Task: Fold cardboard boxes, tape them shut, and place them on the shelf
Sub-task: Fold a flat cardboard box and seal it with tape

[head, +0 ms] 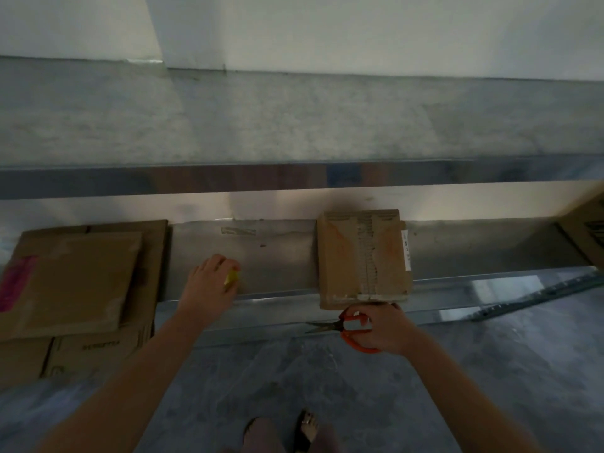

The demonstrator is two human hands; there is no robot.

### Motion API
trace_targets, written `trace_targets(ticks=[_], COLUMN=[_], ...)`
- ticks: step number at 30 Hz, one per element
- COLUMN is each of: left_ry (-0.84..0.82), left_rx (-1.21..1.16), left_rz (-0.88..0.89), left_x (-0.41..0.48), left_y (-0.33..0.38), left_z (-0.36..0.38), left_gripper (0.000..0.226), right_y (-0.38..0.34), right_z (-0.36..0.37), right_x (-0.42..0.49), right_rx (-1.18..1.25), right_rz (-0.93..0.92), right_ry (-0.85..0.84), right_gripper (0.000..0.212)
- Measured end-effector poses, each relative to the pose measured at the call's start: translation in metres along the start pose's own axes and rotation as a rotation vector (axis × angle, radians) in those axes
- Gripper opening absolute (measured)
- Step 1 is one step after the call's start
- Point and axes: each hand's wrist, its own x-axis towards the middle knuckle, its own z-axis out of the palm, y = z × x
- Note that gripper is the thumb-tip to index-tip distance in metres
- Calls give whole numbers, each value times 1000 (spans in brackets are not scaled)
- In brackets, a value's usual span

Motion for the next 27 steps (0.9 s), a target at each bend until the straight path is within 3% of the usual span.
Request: trace_targets(ticks=[6,10,14,18,22,27], left_ry=[33,28,59,65,81,92], left_rx=[-9,-40,-35,-33,-40,-28], left_rz=[12,11,29,36,36,27], left_x=[-7,-14,-21,-26,-26,-18], left_y=[7,17,30,37,43,57], left_z=[2,4,3,0,-5,-12], left_gripper=[25,24,21,24,20,23], right_y=[14,17,23,32,38,44], right_z=[15,16,17,17,10,-23], right_x=[-12,-24,-29,-41,-70,-101], right_rx=[86,44,66,84,173,249], right_rz=[30,2,-21,-92,-147,-203], right_ry=[-44,-40,-35,-30,101,436], right_gripper=[67,58,73,46,35,38])
